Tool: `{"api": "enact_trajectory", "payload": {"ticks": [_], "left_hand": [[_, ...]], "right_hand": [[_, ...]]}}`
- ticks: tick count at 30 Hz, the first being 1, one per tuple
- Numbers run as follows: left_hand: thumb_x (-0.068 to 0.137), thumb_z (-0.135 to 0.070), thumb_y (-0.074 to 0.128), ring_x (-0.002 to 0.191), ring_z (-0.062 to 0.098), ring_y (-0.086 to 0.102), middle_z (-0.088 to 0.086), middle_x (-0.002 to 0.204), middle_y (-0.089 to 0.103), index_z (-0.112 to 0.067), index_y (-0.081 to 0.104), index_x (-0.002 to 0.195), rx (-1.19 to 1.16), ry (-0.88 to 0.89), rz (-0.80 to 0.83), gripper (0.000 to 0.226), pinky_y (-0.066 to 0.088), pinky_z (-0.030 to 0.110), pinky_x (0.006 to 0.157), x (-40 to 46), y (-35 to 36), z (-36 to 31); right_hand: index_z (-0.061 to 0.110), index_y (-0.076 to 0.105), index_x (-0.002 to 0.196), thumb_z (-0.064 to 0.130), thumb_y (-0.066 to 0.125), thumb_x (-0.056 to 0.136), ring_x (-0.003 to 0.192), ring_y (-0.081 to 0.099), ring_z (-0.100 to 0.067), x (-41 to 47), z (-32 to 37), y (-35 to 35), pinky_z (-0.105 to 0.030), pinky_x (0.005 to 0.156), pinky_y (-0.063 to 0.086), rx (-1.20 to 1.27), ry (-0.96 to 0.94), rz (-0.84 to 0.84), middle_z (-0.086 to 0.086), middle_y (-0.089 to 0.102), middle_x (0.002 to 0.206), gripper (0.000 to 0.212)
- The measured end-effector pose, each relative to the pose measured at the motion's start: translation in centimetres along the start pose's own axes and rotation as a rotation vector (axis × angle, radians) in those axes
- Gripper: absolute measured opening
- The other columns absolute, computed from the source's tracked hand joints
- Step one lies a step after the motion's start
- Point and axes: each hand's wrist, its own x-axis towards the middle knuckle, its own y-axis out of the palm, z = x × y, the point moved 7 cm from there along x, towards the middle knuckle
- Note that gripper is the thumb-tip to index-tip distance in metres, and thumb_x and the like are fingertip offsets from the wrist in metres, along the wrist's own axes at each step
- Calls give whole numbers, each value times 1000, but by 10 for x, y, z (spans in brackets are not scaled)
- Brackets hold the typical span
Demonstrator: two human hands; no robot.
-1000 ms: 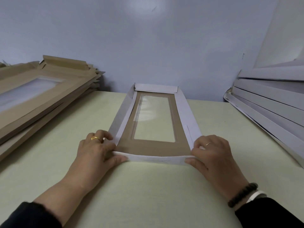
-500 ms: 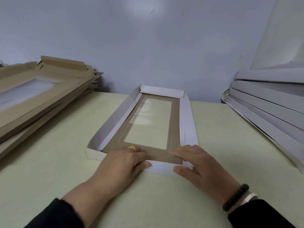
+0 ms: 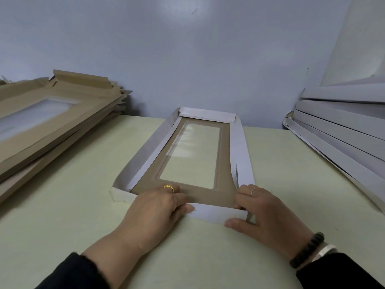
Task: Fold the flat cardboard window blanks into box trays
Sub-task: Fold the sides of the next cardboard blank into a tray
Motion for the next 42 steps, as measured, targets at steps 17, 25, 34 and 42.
{"api": "enact_trajectory", "payload": {"ticks": [17,25,34,42], "left_hand": [[92,-52,38,72,14,49,-6,75,48,-20,49,73,45,100,25,39,31,24,62,-3,-3,0],[72,-68,-1,91,8,48,-13,89,55,-25,62,94,125,129,64,80,29,17,74,-3,-5,32],[78,-68,1,85,13,50,-8,83,58,-18,63,86,137,130,87,80,37,22,77,-3,-7,38],[86,-60,20,62,18,48,-4,63,48,-14,53,64,156,140,-20,60,37,24,59,-4,-12,37]], "right_hand": [[17,65,72,23,65,65,48,54,-17,-5,6,-1,-25,54,37,-218,-1,-121,8,60,60,9],[15,57,62,9,66,60,48,57,-13,-13,-25,-14,-30,69,32,-348,122,-168,6,55,52,11],[16,57,65,5,79,58,51,57,-14,-18,-27,-12,-30,69,31,-374,135,-184,5,55,53,26],[16,59,66,8,76,57,51,59,-13,-17,-26,-13,-31,70,32,-389,111,-207,5,56,53,21]]}}
